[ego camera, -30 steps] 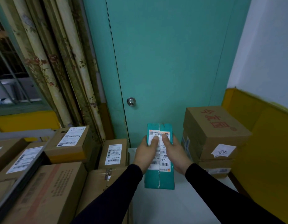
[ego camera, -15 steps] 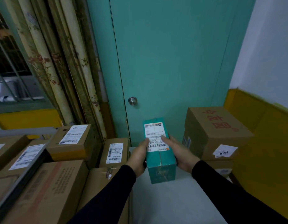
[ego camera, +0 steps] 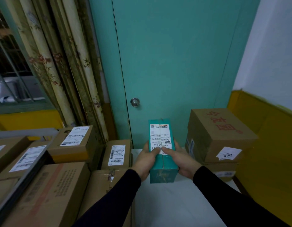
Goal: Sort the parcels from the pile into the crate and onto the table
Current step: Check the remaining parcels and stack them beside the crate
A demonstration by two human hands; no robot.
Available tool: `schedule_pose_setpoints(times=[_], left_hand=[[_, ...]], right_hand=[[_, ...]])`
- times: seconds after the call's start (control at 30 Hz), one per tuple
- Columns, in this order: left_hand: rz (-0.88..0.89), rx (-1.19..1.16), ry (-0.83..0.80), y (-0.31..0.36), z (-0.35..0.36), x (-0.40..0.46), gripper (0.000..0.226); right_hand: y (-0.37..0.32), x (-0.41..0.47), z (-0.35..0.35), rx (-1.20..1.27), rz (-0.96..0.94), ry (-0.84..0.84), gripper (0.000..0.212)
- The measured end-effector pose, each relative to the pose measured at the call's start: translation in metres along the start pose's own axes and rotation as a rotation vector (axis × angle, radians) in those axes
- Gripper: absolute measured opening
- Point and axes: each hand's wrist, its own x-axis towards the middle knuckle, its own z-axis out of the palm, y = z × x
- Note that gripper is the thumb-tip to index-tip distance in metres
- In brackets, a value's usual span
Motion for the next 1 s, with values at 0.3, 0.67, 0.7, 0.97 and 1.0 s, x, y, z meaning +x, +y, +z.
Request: schedule_pose_setpoints(times=[0.3, 0.67, 0.7, 0.97, 1.0], left_hand=[[0.068, 0.094, -0.026, 0.013, 0.000, -0.004, 0.039], [-0.090, 0.128, 0.102, 0.019, -0.041, -0.002, 0.044], [-0.096, 0.125, 0.095, 0.016, -0.042, -0.003, 0.043], [-0.027, 0.089, 0.139, 0.018, -0.045, -0.002, 0.033], [-0.012, 0.081, 0.162, 0.020, -0.047, -0.001, 0.030]], right_hand=[[-0.005, 0.003, 0.000, 0.050, -0.013, -0.004, 0.052], [-0.024, 0.009, -0.010, 0.142, -0.027, 0.120, 0.059], [-0.024, 0.009, -0.010, 0.035, -0.052, 0.157, 0.056], [-0.021, 0.004, -0.009, -0.163, 0.050, 0.066, 0.044], [-0.020, 0.007, -0.012, -0.132, 0.079, 0.072, 0.046]])
